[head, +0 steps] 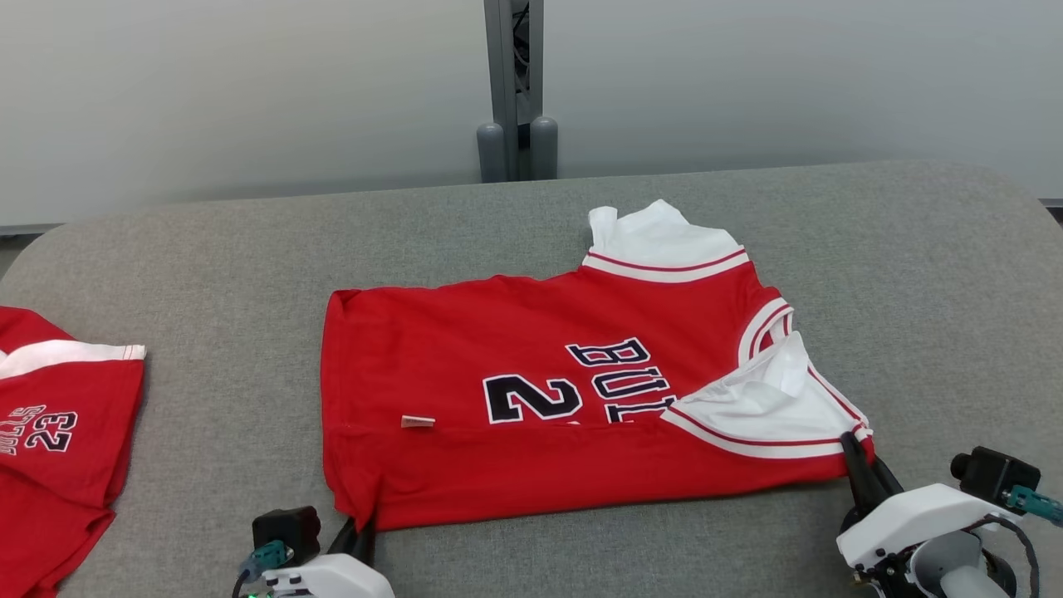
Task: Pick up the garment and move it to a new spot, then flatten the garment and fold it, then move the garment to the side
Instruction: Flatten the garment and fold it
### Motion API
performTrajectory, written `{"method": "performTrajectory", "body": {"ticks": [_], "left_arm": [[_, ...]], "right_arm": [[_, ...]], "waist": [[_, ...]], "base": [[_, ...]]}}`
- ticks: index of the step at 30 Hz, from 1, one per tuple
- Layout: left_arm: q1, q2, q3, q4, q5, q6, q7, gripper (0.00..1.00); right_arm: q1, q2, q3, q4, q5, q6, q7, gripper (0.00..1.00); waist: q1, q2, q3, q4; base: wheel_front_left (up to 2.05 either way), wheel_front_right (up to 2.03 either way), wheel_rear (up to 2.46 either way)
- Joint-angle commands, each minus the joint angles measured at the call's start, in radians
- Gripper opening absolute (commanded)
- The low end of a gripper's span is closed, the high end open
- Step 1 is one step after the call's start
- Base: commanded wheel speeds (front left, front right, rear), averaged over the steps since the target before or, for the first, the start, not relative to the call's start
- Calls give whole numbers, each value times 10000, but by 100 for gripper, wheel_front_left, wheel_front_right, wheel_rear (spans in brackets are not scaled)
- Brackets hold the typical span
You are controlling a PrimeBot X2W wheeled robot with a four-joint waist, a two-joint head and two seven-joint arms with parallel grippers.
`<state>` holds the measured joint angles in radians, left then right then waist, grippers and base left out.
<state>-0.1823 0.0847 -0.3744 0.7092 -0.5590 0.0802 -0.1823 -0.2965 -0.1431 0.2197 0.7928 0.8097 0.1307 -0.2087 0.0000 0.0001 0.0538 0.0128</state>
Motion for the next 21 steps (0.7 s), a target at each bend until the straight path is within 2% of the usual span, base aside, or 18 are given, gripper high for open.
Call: {"method": "performTrajectory", "body": {"ticks": [1, 10, 17, 21], "left_arm": [[253, 196, -86, -183, 81, 76, 193, 0], [1505, 1099, -449, -2052, 162, 278, 1657, 0], [2600, 2067, -709, -4240, 246, 603, 3182, 0], [2970, 2336, -784, -5026, 263, 770, 3690, 0]], "right_arm": [[200, -238, -27, -132, 138, 2, 148, 0], [1064, -507, -54, -1149, 639, 2, 1626, 0], [1871, -540, -750, -1958, 785, 2, 3301, 0], [2316, -511, -1019, -2588, 695, 2, 4052, 0]], "waist": [[0, -1, -123, -46], [0, -1, -652, -142], [0, -1, -774, -99], [0, -1, -783, -79]], "base": [[0, 0, 0], [0, 0, 0], [0, 0, 0], [0, 0, 0]]}}
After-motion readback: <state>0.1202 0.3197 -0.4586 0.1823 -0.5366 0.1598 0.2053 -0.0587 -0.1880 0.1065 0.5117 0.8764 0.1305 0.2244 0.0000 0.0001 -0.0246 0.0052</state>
